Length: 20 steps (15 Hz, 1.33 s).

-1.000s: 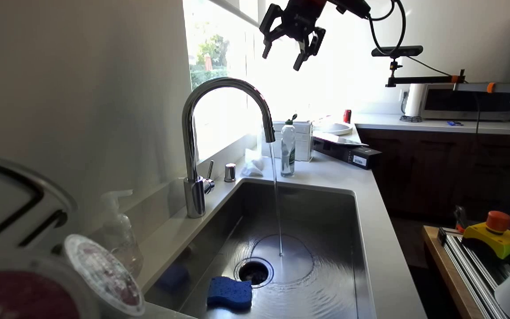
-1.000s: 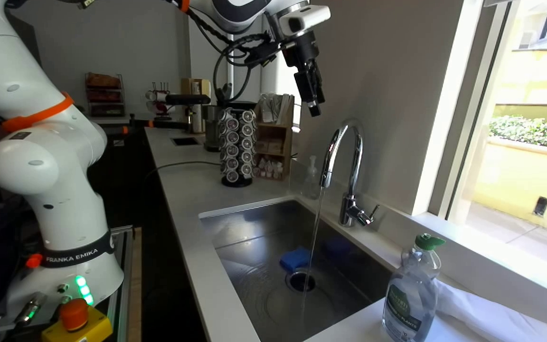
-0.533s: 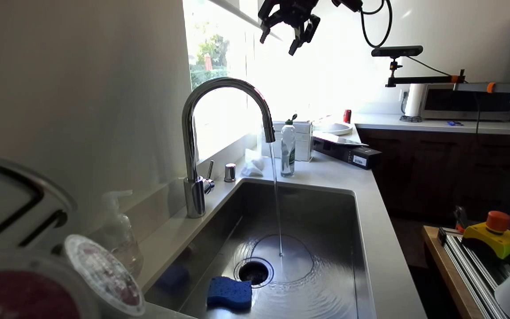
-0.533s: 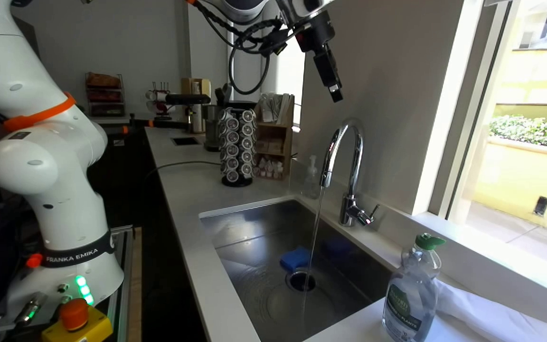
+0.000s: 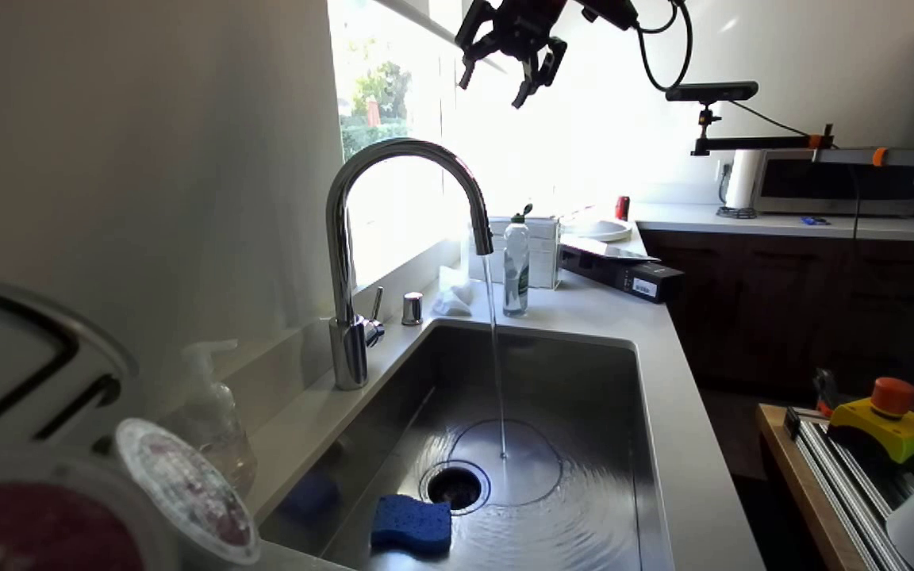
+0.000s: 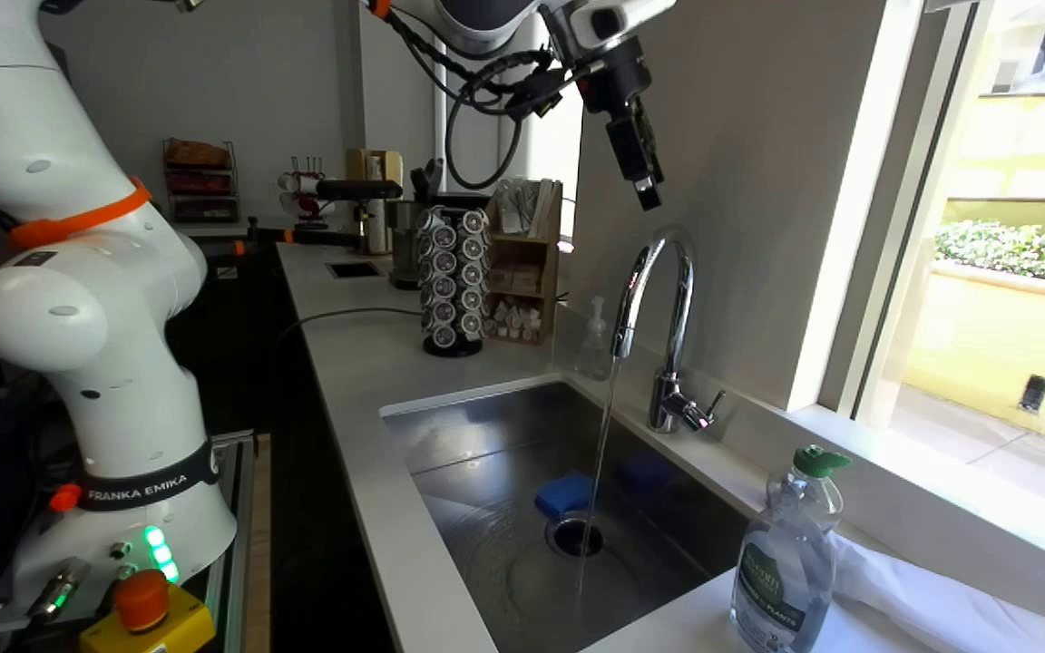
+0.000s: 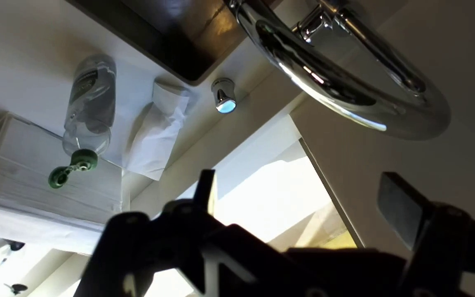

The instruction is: Close the tap

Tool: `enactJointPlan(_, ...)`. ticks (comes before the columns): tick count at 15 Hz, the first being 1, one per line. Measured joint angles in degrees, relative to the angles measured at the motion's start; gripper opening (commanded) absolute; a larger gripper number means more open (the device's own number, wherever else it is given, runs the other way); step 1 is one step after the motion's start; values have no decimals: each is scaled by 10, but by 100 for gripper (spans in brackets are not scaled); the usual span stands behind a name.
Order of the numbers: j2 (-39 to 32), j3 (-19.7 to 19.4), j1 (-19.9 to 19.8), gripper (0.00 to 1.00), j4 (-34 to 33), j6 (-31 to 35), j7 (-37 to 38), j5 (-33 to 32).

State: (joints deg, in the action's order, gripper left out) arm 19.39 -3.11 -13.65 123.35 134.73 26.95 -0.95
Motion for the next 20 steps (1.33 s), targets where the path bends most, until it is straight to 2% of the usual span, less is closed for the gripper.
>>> enactJointPlan(5, -75, -1, 3, 100, -45, -48, 11, 1)
enactJointPlan(9, -133, -13, 9, 100, -112, -55, -11, 8)
enactJointPlan(12, -176, -25, 15, 100, -163, -55, -82, 34)
enactJointPlan(16, -235, -36, 17, 100, -221, -65, -230, 82)
enactJointPlan(20, -285, -45, 13, 100, -273, -81, -354, 85)
